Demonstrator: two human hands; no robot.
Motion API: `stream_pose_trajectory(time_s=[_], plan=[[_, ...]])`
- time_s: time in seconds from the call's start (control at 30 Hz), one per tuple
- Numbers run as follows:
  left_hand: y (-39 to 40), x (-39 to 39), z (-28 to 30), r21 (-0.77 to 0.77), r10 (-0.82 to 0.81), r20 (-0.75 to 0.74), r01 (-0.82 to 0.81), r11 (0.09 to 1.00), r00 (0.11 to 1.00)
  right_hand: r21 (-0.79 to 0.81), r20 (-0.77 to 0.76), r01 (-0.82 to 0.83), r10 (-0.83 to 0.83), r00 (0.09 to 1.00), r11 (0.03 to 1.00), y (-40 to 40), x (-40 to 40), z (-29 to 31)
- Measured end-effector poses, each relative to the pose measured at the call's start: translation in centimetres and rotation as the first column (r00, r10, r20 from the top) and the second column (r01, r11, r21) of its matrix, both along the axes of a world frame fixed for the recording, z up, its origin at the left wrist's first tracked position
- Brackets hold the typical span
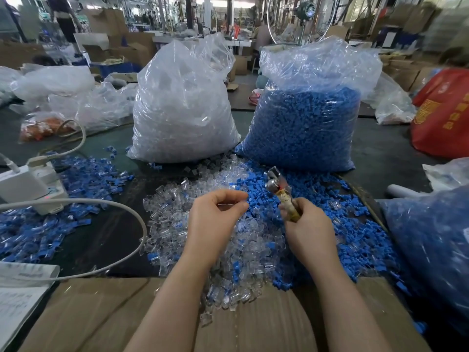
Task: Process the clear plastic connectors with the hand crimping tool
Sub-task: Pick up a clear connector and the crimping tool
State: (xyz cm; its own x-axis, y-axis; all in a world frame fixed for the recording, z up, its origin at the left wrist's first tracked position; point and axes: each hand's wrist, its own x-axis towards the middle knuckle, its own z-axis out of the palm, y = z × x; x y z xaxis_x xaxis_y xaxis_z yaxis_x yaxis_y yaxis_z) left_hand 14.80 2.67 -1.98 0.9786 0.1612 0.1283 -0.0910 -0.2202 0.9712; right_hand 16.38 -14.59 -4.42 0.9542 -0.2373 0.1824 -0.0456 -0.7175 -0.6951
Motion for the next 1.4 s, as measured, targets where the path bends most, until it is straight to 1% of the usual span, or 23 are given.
stream_pose_trajectory(time_s=[0.07, 0.13, 0.27, 0.37, 0.43, 0.5, 0.6, 0.77, 0.97, 1.2, 1.3, 1.4], plan=[[-0.1, 0.0, 0.2, -0.048, 0.001, -0.022, -0.002, 0.999, 1.0, 0.197, 0.061, -0.063, 0.052, 0.997, 0.978, 0.3, -0.3, 0.3], [-0.3, 0.0, 0.2, -0.085, 0.013, -0.047, -0.017, 0.996, 0.999, 0.317, 0.099, -0.126, 0.099, 0.99, 0.94, 0.8, -0.6, 0.5], [-1.0, -0.2, 0.4, -0.136, -0.009, -0.068, 0.0, 0.991, 0.998, 0.437, 0.179, -0.233, 0.17, 0.969, 0.869, 1.4, -0.9, 0.9], [-1.4, -0.2, 0.6, -0.208, -0.028, -0.061, 0.015, 0.978, 0.998, 0.503, 0.249, -0.317, 0.216, 0.944, 0.804, 1.9, -1.1, 1.4], [-1.6, -0.3, 0.8, -0.281, -0.048, -0.073, 0.025, 0.959, 0.996, 0.505, 0.246, -0.334, 0.238, 0.94, 0.796, 2.1, -1.1, 1.4], [-1.6, -0.4, 0.9, -0.344, -0.071, -0.08, 0.039, 0.938, 0.994, 0.457, 0.227, -0.339, 0.26, 0.938, 0.822, 2.1, -1.2, 1.3], [-1.5, -0.5, 1.0, -0.38, -0.088, -0.079, 0.052, 0.924, 0.993, 0.451, 0.251, -0.359, 0.271, 0.93, 0.817, 2.2, -1.4, 1.1], [-1.6, -0.5, 1.1, -0.413, -0.084, -0.082, 0.043, 0.91, 0.993, 0.478, 0.34, -0.348, 0.196, 0.92, 0.807, 2.4, -1.4, 1.4], [-1.7, -0.5, 1.0, -0.406, -0.053, -0.087, 0.013, 0.914, 0.995, 0.578, 0.388, -0.375, 0.16, 0.907, 0.724, 2.6, -1.6, 1.7], [-1.9, -0.5, 1.1, -0.392, -0.054, -0.091, 0.014, 0.92, 0.994, 0.563, 0.396, -0.367, 0.148, 0.906, 0.74, 2.6, -1.6, 1.4], [-2.1, -0.6, 1.2, -0.407, -0.063, -0.087, 0.022, 0.913, 0.994, 0.529, 0.417, -0.36, 0.135, 0.899, 0.768, 2.7, -1.7, 1.4], [-2.2, -0.8, 1.4, -0.427, -0.066, -0.081, 0.026, 0.904, 0.995, 0.539, 0.413, -0.344, 0.115, 0.903, 0.769, 2.7, -1.6, 1.3]])
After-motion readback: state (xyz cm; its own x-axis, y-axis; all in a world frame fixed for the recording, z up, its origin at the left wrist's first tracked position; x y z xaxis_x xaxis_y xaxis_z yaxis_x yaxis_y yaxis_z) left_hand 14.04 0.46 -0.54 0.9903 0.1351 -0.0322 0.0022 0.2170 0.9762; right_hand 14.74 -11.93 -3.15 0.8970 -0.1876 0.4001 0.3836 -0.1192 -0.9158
